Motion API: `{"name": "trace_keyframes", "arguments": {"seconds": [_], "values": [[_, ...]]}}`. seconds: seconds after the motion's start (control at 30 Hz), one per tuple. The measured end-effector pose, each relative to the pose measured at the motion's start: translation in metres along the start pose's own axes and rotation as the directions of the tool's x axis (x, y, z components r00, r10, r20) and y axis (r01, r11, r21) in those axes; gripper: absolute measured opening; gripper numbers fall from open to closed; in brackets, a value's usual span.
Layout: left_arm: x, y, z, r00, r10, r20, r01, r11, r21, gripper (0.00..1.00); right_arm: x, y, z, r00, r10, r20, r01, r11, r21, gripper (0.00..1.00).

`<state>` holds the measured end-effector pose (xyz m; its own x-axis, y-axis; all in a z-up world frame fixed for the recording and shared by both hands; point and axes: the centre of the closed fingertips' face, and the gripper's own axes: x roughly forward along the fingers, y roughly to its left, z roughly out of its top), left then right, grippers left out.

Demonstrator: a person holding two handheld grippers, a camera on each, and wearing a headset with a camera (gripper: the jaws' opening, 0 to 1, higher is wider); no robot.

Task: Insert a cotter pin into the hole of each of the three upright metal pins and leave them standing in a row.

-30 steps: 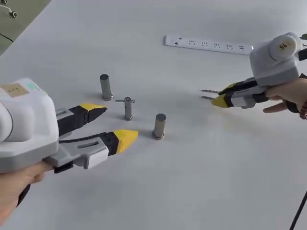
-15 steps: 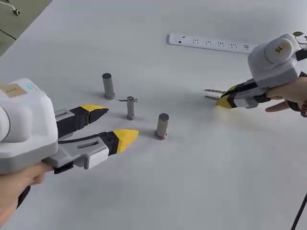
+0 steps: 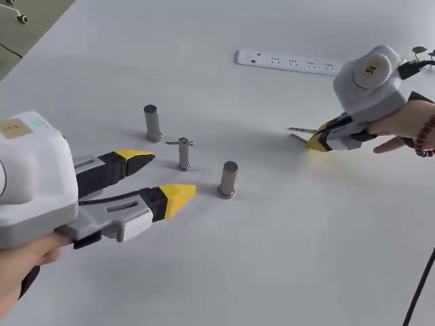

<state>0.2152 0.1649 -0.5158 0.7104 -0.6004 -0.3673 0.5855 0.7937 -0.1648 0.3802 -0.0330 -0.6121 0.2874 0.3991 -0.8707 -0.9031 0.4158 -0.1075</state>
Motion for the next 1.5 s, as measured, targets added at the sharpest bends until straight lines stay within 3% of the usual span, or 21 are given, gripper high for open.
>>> {"name": "trace_keyframes", "arguments": {"seconds": [0.33,0.6,0.77,1.07,1.27,1.5], "values": [[-0.002,-0.001,-0.002,0.9999,-0.009,-0.007,0.009,1.0,-0.005,0.44,0.0,0.002,0.003,0.9997,-0.011,0.02,0.011,1.0,-0.021,0.0],[0.001,-0.004,0.009,0.9995,-0.031,0.006,0.031,1.0,-0.006,0.44,-0.008,0.006,0.013,0.9983,-0.026,0.053,0.029,0.998,-0.061,0.0],[0.005,-0.007,0.017,0.9986,-0.05,0.016,0.05,0.999,-0.008,0.43,-0.02,0.026,0.029,0.996,-0.012,0.088,0.024,0.992,-0.127,0.0],[0.015,-0.016,0.03,0.9955,-0.092,0.021,0.092,0.996,-0.018,0.37,-0.046,0.063,0.06,0.9853,0.021,0.17,0.024,0.965,-0.26,0.0],[0.017,-0.02,0.029,0.9945,-0.104,0.0,0.104,0.994,-0.025,0.33,-0.064,0.094,0.077,0.9726,0.061,0.224,0.014,0.948,-0.319,0.0],[0.028,-0.029,0.03,0.9891,-0.144,-0.031,0.141,0.987,-0.081,0.25,-0.076,0.124,0.085,0.9629,0.104,0.249,-0.003,0.927,-0.374,0.0]]}}
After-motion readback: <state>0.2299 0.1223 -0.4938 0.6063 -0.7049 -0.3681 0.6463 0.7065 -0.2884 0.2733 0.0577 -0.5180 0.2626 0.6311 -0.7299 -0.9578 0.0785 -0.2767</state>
